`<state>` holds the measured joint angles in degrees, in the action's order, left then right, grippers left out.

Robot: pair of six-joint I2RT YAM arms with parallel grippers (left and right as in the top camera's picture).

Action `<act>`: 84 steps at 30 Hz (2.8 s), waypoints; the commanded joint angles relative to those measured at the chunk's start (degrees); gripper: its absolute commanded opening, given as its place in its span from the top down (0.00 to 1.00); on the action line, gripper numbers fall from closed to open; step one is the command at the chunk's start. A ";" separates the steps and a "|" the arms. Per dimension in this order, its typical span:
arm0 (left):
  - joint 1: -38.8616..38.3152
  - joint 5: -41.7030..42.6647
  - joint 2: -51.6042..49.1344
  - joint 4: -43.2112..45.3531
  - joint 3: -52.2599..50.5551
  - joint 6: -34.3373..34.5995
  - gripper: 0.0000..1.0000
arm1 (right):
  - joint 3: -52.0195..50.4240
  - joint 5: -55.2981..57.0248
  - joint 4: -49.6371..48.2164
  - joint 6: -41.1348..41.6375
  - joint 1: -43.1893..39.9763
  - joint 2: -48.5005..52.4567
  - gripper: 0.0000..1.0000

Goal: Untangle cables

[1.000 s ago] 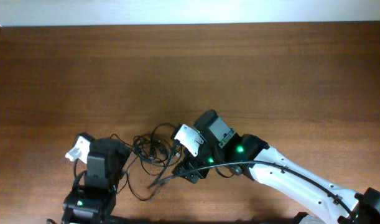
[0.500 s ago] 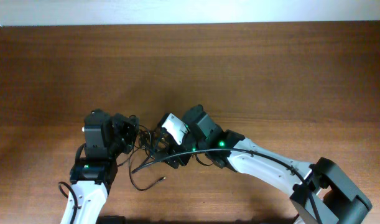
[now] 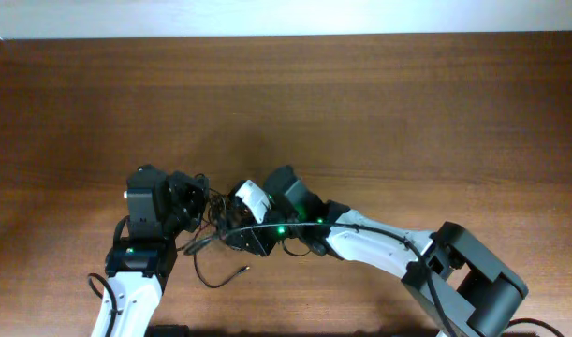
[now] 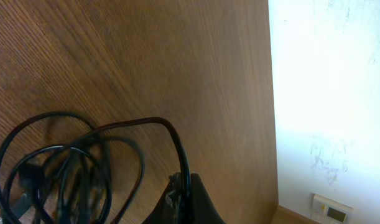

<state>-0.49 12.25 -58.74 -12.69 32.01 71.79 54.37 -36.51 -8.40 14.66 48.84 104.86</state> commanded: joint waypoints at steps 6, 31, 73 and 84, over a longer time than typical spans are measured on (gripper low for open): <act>0.28 0.57 3.91 -12.96 0.37 -15.56 1.00 | 0.94 -19.71 4.55 -0.20 -18.01 -15.39 0.96; 4.61 43.08 -12.44 27.96 -0.96 -38.99 0.01 | 1.57 -4.79 24.79 -1.36 -38.62 -41.70 0.96; -35.08 -46.60 -6.56 45.94 -0.96 -67.91 1.00 | 1.33 -8.87 41.72 -2.23 -31.67 -28.92 0.84; -30.10 -43.08 -13.44 4.28 -0.96 -15.85 1.00 | 1.11 -2.49 42.93 -2.21 -25.00 -25.27 0.32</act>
<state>-30.76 -33.65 -68.62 -8.43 31.22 53.69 55.27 -39.88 34.39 12.88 22.76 79.09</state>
